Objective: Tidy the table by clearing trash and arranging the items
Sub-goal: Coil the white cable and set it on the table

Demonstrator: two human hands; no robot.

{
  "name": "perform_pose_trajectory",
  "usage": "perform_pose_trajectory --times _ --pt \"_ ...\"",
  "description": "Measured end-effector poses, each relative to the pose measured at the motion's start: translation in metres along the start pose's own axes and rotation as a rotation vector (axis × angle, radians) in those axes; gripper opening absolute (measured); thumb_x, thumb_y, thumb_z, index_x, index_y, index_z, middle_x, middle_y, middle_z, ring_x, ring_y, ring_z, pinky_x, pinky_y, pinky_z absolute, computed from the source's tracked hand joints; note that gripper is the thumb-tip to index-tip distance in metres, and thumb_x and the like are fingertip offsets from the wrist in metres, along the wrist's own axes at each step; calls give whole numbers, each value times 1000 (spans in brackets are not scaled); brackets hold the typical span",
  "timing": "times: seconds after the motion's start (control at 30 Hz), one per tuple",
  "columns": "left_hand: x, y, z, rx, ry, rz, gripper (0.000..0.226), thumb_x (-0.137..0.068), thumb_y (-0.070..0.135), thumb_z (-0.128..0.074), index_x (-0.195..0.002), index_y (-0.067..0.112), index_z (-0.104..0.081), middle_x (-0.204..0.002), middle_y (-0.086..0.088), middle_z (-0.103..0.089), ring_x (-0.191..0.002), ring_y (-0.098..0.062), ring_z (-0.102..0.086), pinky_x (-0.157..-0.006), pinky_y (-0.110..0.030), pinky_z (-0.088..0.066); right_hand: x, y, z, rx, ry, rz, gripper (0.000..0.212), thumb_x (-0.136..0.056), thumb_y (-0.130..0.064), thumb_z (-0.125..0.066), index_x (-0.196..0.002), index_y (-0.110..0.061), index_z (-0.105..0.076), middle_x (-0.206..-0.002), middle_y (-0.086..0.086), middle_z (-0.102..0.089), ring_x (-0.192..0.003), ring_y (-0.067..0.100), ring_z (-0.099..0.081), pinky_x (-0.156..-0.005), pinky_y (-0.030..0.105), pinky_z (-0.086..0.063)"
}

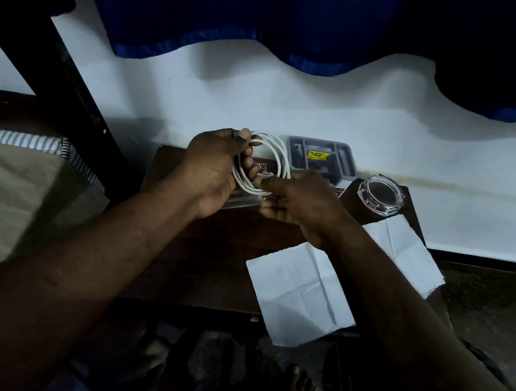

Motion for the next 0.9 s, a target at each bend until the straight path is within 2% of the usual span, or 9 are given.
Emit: perform_pose_trajectory --times 0.07,0.13,0.2,0.3,0.43,0.53,0.7,0.77,0.9 --pt "-1 2 4 39 33 7 27 -105 11 -53 -79 8 -61 -67 -3 -56 -52 -10 -53 -58 -29 -55 1 1 -1 62 -48 -1 26 -91 -20 -77 -108 0 -73 -88 12 -69 -79 19 -65 -74 28 -63" --pt "-1 4 7 56 51 10 26 -105 7 -49 -82 8 -61 -69 -4 -58 -54 -10 -54 -59 -28 -57 2 0 -3 79 -86 15 22 -93 -22 -75 -107 -5 -74 -90 8 -71 -83 18 -66 -74 26 -62" --pt "-1 5 8 63 67 9 25 -105 3 -47 -84 7 -60 -70 -4 -60 -54 -10 -54 -59 -28 -57 2 -3 -2 66 -71 41 11 -95 -23 -73 -97 -12 -74 -83 1 -73 -83 19 -70 -74 28 -63" --pt "-1 5 9 58 84 12 24 -106 3 -44 -91 8 -62 -73 -4 -59 -56 -9 -52 -58 -26 -55 -1 -9 5 32 -7 92 15 -99 -25 -68 -87 -16 -71 -73 -2 -74 -75 19 -74 -68 29 -63" --pt "-2 7 12 8 100 -1 30 -107 3 -40 -119 8 -67 -77 -2 -55 -59 -8 -46 -57 -22 -44 -2 -21 17 24 89 180 16 -100 -28 -66 -95 -14 -71 -80 4 -73 -66 18 -73 -58 26 -57" --pt "-3 8 16 -32 116 -11 35 -106 1 -38 -125 6 -67 -77 -1 -53 -61 -8 -43 -57 -21 -37 -1 -30 31 146 250 307 10 -98 -19 -67 -98 -12 -74 -85 5 -77 -65 18 -75 -62 30 -60" --pt "-3 8 20 -49 153 -17 36 -105 1 -38 -118 8 -71 -77 -1 -54 -60 -8 -43 -54 -22 -36 3 -37 30 210 268 371 7 -93 -13 -70 -92 -15 -76 -85 2 -78 -73 16 -74 -65 26 -56" --pt "-4 7 23 -36 170 -9 37 -102 1 -39 -113 9 -73 -75 0 -54 -59 -8 -43 -54 -22 -35 4 -37 27 194 230 359 6 -91 -13 -71 -92 -14 -76 -84 3 -79 -73 15 -72 -67 30 -57" --pt "-4 6 25 -5 167 4 21 -101 15 -52 -102 11 -73 -71 1 -51 -56 -9 -40 -54 -24 -32 3 -35 23 142 186 344 3 -87 -14 -75 -89 -14 -76 -82 5 -79 -68 10 -65 -65 29 -50"
Point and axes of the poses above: each hand's wrist, its own x-axis away from the middle knuckle, its own z-axis out of the back of the hand, y = z × x, the point moved 9 cm from there along -x, towards the middle knuckle
